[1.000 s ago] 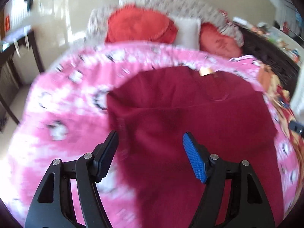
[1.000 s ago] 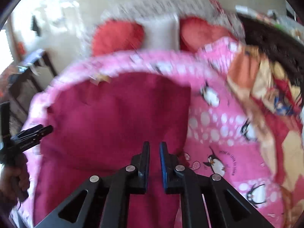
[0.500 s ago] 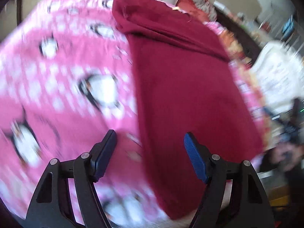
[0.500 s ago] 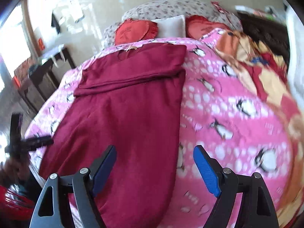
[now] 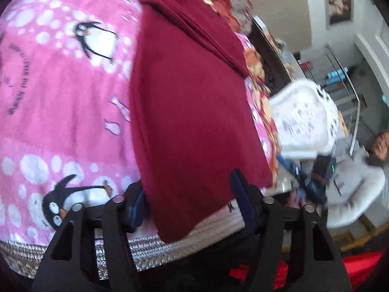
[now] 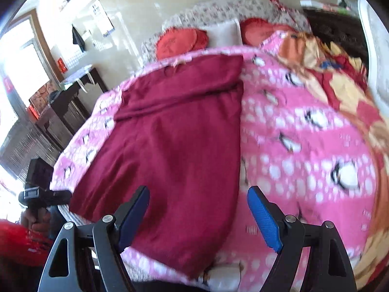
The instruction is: Fold small clothes
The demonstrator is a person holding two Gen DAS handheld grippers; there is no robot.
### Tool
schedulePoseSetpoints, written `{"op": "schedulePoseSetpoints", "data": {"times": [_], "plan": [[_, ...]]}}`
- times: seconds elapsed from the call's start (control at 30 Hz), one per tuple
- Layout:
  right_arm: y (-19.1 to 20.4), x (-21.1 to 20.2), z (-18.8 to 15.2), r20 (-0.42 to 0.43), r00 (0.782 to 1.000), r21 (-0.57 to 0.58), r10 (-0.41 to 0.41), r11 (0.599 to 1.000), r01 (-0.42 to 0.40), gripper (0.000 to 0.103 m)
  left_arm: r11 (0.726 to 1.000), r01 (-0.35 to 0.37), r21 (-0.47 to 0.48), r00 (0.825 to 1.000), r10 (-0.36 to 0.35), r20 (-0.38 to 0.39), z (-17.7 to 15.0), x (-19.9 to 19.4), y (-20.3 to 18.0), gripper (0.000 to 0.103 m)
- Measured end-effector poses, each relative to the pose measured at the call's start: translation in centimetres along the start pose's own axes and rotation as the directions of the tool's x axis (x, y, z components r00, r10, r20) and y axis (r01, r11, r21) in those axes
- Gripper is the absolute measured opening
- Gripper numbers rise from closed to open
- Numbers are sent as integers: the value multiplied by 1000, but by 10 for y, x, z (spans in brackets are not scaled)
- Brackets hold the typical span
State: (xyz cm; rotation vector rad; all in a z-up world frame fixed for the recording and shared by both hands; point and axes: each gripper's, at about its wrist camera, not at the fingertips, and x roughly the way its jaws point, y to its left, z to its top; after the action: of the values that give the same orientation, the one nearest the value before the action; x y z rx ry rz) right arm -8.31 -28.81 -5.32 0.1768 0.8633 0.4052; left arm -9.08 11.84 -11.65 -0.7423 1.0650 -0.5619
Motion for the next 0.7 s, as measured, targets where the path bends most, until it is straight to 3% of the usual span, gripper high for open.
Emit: {"op": "schedulePoseSetpoints", "data": {"times": [0.07, 0.13, 0.3, 0.47, 0.6, 0.7], "plan": [[-2, -5, -12, -16, 1000, 27, 21, 999, -20, 81, 999, -37, 17, 999, 36, 32, -2, -3, -4, 60], [-3, -8, -26, -27, 999, 52, 27, 998, -25, 81, 989, -119, 89, 992, 113, 61, -7, 2, -15, 55], [-1, 1, -52, -75, 997, 78, 28, 997, -22, 65, 941, -289, 175, 955, 272, 119, -13, 7, -24, 28], [-14, 11, -54, -69, 994, 167, 82, 984, -70, 64, 948, -286, 138, 955, 270, 120, -12, 7, -13, 24], [-17, 4, -50, -35, 975, 203, 219, 957, -207, 41, 954, -275, 121, 958, 261, 122, -14, 6, -12, 24], [-20, 0, -52, -28, 978, 208, 205, 959, -194, 22, 956, -272, 106, 958, 259, 124, -16, 0, -8, 24]]}}
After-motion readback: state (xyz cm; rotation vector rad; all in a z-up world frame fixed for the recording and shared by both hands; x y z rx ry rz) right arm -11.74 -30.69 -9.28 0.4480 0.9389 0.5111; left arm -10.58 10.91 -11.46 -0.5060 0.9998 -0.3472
